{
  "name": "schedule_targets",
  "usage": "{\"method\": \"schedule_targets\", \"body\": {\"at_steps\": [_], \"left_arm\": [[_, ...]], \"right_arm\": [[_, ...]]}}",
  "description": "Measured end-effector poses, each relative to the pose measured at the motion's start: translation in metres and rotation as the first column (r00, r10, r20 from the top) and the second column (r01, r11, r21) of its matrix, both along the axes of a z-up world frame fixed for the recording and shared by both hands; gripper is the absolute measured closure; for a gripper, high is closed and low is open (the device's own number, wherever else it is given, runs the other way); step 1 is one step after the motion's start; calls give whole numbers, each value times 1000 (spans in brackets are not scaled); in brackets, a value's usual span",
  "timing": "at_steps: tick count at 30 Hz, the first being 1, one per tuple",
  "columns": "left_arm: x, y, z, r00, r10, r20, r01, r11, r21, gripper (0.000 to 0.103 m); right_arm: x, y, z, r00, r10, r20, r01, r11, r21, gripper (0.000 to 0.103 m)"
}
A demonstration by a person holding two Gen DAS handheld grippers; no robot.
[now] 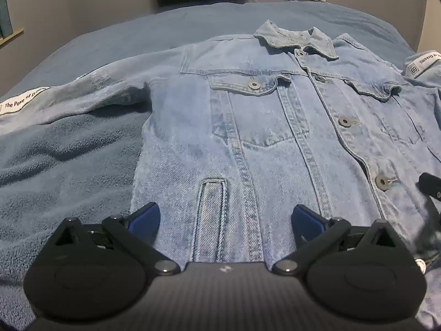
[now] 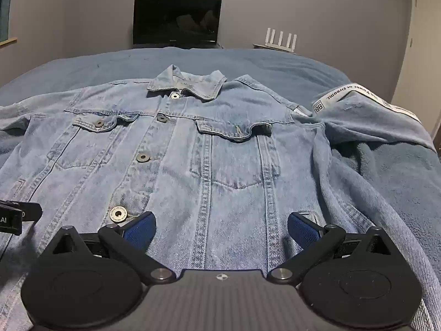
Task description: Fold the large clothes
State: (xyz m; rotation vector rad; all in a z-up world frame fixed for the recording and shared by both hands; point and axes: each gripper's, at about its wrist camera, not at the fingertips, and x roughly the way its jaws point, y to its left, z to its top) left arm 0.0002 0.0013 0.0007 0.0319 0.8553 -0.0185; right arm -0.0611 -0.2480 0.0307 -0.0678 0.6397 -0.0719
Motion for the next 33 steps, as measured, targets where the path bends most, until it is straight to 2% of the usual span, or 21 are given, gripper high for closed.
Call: {"method": "schedule_targets", "body": {"at_steps": [2, 3, 14, 16, 33], "left_arm": [[1, 4, 1, 1000, 0, 2, 0, 1000, -9, 0], [-2, -4, 0, 1000, 0, 19, -1, 998, 55, 0], [0, -15, -1, 1000, 2, 12, -3, 999, 48, 0], [0, -4, -3, 1000, 1, 13, -1, 999, 35, 0], [-1, -3, -3, 1000, 0, 13, 0, 999, 33, 0]], "right_arm": [[0, 0, 1, 1000, -1, 1, 1, 1000, 6, 0], [-1, -1, 2, 1000, -2, 2, 2, 1000, 10, 0], [2, -3, 0, 1000, -18, -21, 18, 999, 31, 0], [2, -2, 0, 1000, -18, -22, 19, 999, 28, 0], [2, -2, -1, 999, -19, -30, 20, 999, 29, 0]]}}
